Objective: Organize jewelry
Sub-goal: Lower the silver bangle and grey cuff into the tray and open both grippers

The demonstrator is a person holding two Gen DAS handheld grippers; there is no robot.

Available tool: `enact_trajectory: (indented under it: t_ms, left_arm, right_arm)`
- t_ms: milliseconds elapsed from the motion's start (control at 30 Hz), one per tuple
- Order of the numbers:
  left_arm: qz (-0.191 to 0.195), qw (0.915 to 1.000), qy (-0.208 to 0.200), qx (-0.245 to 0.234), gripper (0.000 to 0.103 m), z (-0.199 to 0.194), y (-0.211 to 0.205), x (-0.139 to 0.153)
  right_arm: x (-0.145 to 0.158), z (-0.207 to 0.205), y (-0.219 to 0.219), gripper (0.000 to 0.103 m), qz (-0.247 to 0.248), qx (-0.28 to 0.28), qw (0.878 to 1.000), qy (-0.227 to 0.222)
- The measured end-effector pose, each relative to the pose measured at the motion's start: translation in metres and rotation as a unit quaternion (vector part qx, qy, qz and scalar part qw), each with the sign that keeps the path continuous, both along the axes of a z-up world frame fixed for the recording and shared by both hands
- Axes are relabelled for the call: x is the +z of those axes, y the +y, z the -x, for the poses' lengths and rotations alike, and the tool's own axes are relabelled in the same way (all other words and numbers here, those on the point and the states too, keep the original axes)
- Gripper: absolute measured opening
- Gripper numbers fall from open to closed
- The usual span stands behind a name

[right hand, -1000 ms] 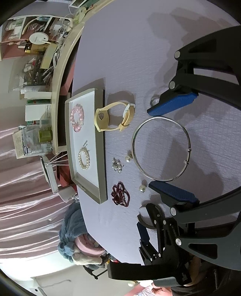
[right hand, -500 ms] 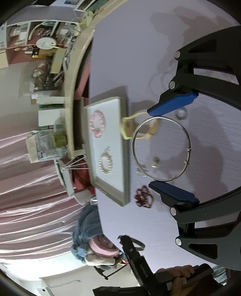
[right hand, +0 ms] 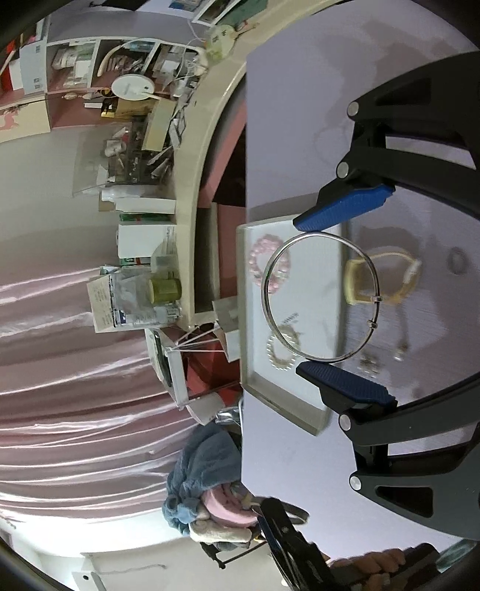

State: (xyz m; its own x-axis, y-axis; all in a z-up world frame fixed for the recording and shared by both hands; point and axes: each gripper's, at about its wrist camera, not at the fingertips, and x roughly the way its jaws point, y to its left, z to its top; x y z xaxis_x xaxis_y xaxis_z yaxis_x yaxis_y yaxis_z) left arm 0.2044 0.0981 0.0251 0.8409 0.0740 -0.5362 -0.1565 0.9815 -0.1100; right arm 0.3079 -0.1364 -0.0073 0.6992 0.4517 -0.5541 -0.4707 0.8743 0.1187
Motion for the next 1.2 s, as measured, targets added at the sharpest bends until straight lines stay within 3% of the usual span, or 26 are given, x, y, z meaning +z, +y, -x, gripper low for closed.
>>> enact_trajectory:
  t_ms: [500,833,1200]
  left_arm:
    - [-0.001,1.0000,-0.002,-0.007,0.066,-0.068,0.015,0.006]
    - [0.002,0.9999,0.008,-0.007,0.066,-0.089,0.017,-0.005]
    - [0.002,0.9999,0.012,-0.008,0.066,-0.094,0.017,-0.007]
  right_arm:
    - [-0.054,-0.092,0.040,0.073,0.041,-0.001,0.996,0.079]
    - [-0.074,-0.107,0.041,0.074,0.048,-0.003,0.993,0.109]
    - [-0.065,-0.103,0.028,0.078,0.023,-0.006,0.993,0.116]
